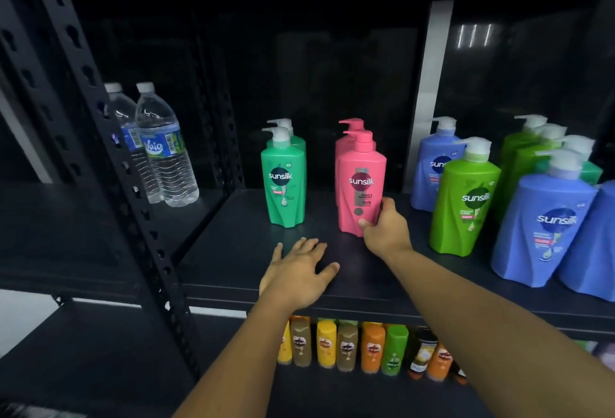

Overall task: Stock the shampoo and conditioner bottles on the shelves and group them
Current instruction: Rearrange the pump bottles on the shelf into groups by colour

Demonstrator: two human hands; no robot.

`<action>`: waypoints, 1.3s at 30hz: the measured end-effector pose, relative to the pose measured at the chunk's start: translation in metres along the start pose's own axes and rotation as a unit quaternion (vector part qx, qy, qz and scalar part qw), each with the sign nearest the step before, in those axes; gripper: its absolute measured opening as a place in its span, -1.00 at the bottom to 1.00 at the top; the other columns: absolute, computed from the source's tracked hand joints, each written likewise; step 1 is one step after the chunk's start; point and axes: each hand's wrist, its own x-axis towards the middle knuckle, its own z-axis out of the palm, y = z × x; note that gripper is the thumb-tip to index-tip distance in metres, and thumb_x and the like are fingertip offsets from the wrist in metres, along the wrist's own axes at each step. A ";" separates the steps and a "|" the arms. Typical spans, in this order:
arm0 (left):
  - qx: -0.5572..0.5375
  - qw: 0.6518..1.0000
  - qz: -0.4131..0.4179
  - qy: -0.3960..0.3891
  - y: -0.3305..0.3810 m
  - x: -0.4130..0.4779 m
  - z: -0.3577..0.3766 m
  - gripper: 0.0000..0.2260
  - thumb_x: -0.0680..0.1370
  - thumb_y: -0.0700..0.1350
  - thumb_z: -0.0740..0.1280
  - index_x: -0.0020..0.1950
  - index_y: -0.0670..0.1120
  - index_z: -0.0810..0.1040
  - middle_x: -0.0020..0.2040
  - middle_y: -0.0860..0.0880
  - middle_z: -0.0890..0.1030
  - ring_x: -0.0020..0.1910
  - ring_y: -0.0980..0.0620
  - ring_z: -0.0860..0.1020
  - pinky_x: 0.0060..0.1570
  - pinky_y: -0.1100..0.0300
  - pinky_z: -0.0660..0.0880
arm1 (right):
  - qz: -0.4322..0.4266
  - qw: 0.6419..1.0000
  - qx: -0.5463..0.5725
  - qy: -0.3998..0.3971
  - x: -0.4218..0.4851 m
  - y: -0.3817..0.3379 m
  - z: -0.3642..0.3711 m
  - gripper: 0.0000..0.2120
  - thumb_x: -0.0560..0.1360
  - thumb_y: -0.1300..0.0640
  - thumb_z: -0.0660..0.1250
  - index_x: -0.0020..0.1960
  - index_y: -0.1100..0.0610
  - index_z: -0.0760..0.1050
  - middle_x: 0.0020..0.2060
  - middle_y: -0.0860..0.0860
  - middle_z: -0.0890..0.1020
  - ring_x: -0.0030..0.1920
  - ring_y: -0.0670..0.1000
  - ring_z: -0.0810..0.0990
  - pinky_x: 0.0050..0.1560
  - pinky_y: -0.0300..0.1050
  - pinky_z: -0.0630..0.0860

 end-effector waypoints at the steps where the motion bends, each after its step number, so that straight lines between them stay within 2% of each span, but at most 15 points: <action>1: 0.000 1.000 0.000 0.000 0.000 0.001 0.000 -0.40 0.66 0.32 0.01 0.67 0.12 0.13 0.68 0.14 0.06 0.65 0.15 -0.06 0.61 -0.10 -0.20 | -0.002 1.000 0.001 0.003 0.003 0.000 0.002 -0.57 0.54 0.19 0.43 0.34 0.16 0.37 0.19 0.13 0.63 0.20 0.19 0.60 0.19 -0.01 0.52; 9: 0.019 1.000 0.001 0.004 0.002 0.000 0.003 -0.41 0.67 0.30 -0.03 0.67 0.11 0.10 0.68 0.13 0.04 0.65 0.14 -0.08 0.61 -0.10 -0.22 | -0.014 1.000 0.012 -0.009 0.020 0.004 0.006 -0.52 0.54 0.21 0.43 0.41 0.13 0.39 0.22 0.09 0.64 0.24 0.13 0.60 0.27 -0.05 0.50; 13: 0.015 1.000 0.003 0.013 0.001 0.002 0.002 -0.41 0.67 0.30 -0.02 0.67 0.12 0.11 0.68 0.13 0.06 0.65 0.14 -0.07 0.61 -0.09 -0.21 | -0.023 0.999 0.009 -0.021 0.019 0.009 0.007 -0.57 0.56 0.13 0.42 0.39 0.11 0.42 0.20 0.06 0.65 0.22 0.11 0.62 0.28 0.01 0.53; 18: 0.000 1.000 0.008 0.023 0.001 0.000 -0.001 -0.41 0.66 0.30 0.02 0.66 0.10 0.16 0.67 0.12 0.11 0.65 0.13 -0.03 0.62 -0.09 -0.17 | -0.092 0.987 -0.131 -0.024 0.000 0.022 -0.001 -0.61 0.59 0.03 0.35 0.37 0.14 0.43 0.08 0.12 0.69 0.09 0.21 0.65 0.07 0.05 0.59; 20: -0.004 1.000 0.008 0.018 0.001 -0.001 -0.003 -0.41 0.67 0.29 0.03 0.66 0.09 0.16 0.67 0.11 0.11 0.65 0.13 -0.03 0.62 -0.06 -0.15 | -0.119 0.967 -0.211 -0.080 -0.011 0.029 -0.010 -0.50 0.61 0.00 0.31 0.50 0.13 0.36 0.28 0.14 0.61 0.29 0.19 0.57 0.25 0.02 0.52; 22: -0.001 1.000 0.012 0.022 0.003 -0.003 -0.007 -0.41 0.68 0.28 0.04 0.66 0.07 0.17 0.67 0.11 0.12 0.65 0.12 -0.01 0.63 0.00 -0.12 | -0.154 0.936 -0.275 -0.155 -0.021 0.034 -0.022 -0.46 0.66 -0.03 0.23 0.58 0.11 0.27 0.51 0.08 0.41 0.52 0.08 0.35 0.51 -0.03 0.27; 24: -0.005 1.000 0.015 0.019 0.006 -0.008 -0.009 -0.42 0.69 0.26 0.06 0.66 0.06 0.18 0.66 0.14 0.12 0.65 0.10 0.00 0.60 0.07 -0.07 | -0.169 0.915 -0.303 -0.207 -0.033 0.041 -0.038 -0.47 0.69 -0.08 0.14 0.61 0.08 0.22 0.59 0.03 0.26 0.60 0.01 0.17 0.59 -0.04 0.06; 26: -0.011 1.000 0.016 0.017 0.007 -0.012 -0.009 -0.42 0.69 0.25 0.08 0.66 0.06 0.18 0.66 0.15 0.13 0.65 0.07 0.01 0.58 0.09 0.01 | -0.164 0.904 -0.320 -0.232 -0.048 0.049 -0.058 -0.44 0.70 -0.12 0.08 0.63 0.07 0.17 0.62 0.00 0.17 0.63 -0.02 0.06 0.60 -0.04 -0.03; 30: -0.027 0.999 0.021 0.034 -0.006 -0.011 0.001 -0.38 0.63 0.34 0.13 0.63 0.09 0.27 0.63 0.15 0.22 0.64 0.06 0.11 0.59 0.04 0.15 | -0.144 0.901 -0.332 -0.239 -0.077 0.058 -0.097 -0.38 0.69 -0.17 0.07 0.65 0.09 0.09 0.64 0.02 0.09 0.63 -0.02 -0.01 0.60 -0.10 -0.07; 33: -0.046 0.997 0.031 0.053 -0.008 -0.013 0.001 -0.42 0.62 0.30 0.20 0.59 0.08 0.36 0.59 0.17 0.31 0.60 0.17 0.18 0.57 0.16 0.15 | -0.118 0.908 -0.331 -0.230 -0.087 0.062 -0.121 -0.35 0.69 -0.18 0.08 0.66 0.11 0.05 0.64 0.01 0.09 0.63 -0.03 -0.01 0.58 -0.15 -0.04; 36: -0.045 0.996 0.044 0.063 -0.006 -0.015 0.000 -0.46 0.63 0.28 0.24 0.56 0.07 0.42 0.56 0.17 0.36 0.58 0.18 0.23 0.54 0.20 0.16 | -0.104 0.909 -0.343 -0.214 -0.092 0.068 -0.136 -0.31 0.68 -0.23 0.06 0.66 0.14 0.03 0.64 0.04 0.10 0.63 0.01 0.01 0.59 -0.11 -0.01; 39: -0.045 0.995 0.064 0.068 0.004 -0.013 0.001 -0.52 0.63 0.22 0.27 0.49 0.04 0.51 0.52 0.13 0.44 0.54 0.15 0.32 0.50 0.19 0.25 | -0.113 0.895 -0.382 -0.200 -0.098 0.078 -0.133 -0.32 0.68 -0.25 -0.06 0.66 0.14 0.01 0.65 0.04 0.04 0.64 0.00 -0.04 0.61 -0.04 -0.08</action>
